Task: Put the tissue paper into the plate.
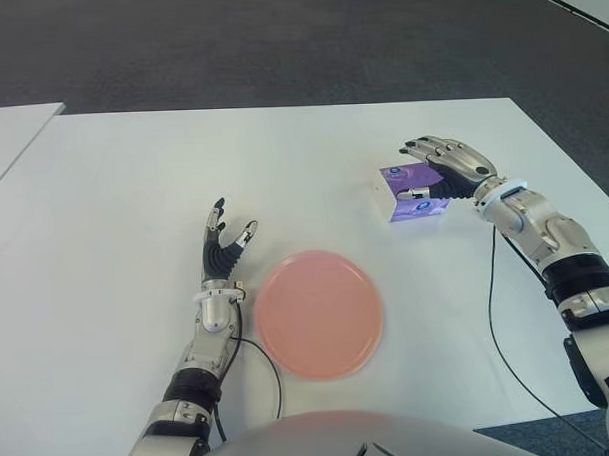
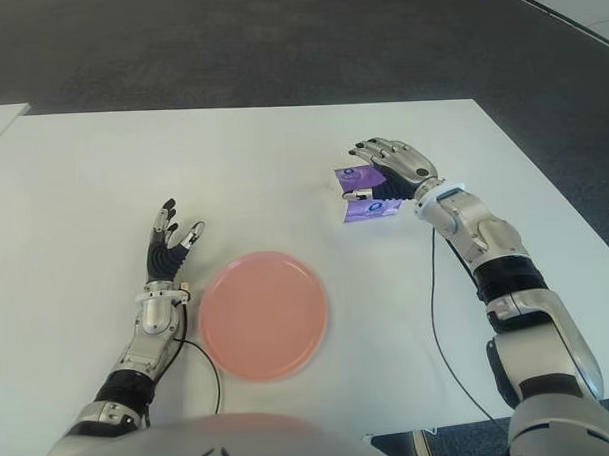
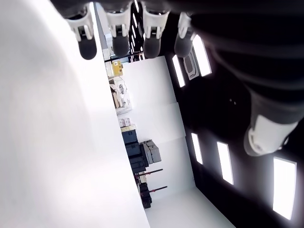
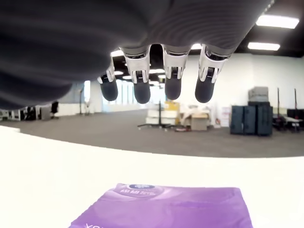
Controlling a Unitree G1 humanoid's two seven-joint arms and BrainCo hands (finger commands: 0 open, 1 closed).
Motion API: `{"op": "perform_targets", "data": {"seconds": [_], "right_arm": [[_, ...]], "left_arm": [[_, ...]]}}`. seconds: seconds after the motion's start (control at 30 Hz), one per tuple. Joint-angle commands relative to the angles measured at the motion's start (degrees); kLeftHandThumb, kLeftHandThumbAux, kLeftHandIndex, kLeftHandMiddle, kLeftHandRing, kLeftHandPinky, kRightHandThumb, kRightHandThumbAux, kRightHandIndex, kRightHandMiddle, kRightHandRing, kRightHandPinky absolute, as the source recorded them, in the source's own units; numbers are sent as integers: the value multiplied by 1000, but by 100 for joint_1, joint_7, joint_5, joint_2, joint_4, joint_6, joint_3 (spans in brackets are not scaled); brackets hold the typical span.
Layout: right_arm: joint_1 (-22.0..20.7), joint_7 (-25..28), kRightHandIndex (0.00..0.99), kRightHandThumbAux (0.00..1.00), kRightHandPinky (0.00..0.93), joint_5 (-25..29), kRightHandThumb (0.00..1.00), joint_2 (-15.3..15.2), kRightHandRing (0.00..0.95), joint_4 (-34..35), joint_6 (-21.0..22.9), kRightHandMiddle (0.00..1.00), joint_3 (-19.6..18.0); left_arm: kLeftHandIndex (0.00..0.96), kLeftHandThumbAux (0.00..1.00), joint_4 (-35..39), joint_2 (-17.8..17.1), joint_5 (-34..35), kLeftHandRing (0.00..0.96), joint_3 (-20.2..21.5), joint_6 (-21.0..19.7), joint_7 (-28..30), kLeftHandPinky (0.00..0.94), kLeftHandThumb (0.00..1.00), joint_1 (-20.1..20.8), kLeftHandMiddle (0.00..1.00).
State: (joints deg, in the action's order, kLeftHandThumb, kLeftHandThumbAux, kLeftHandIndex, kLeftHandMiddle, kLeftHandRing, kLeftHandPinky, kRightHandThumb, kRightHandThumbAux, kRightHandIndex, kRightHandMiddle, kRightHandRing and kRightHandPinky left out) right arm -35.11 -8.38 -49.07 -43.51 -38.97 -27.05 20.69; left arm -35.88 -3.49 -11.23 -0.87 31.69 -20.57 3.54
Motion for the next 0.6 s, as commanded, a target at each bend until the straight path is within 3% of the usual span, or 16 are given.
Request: {"op": "perform_targets", "data": {"seconds": [0.03,0.3,0.6], "right_arm": [[-399,-998,0,144,0,-522,492,485,0,-1591,-120,0,622],[-793,-1806,0,133,0,-757,476,545,0,-2539,-367,0,1121],[-902,-2153,0,120,0,-839,455,568,0,-2972,-479,0,1537]], "left_arm": [[0,541,-402,21,-76,0,-15,-191,-9,0,22,-432,0],[0,533,-395,47,-42,0,-15,-210,27,0,20,-441,0],[0,522,-359,49,-75,0,-21,-102,-25,0,17,-479,0]]}}
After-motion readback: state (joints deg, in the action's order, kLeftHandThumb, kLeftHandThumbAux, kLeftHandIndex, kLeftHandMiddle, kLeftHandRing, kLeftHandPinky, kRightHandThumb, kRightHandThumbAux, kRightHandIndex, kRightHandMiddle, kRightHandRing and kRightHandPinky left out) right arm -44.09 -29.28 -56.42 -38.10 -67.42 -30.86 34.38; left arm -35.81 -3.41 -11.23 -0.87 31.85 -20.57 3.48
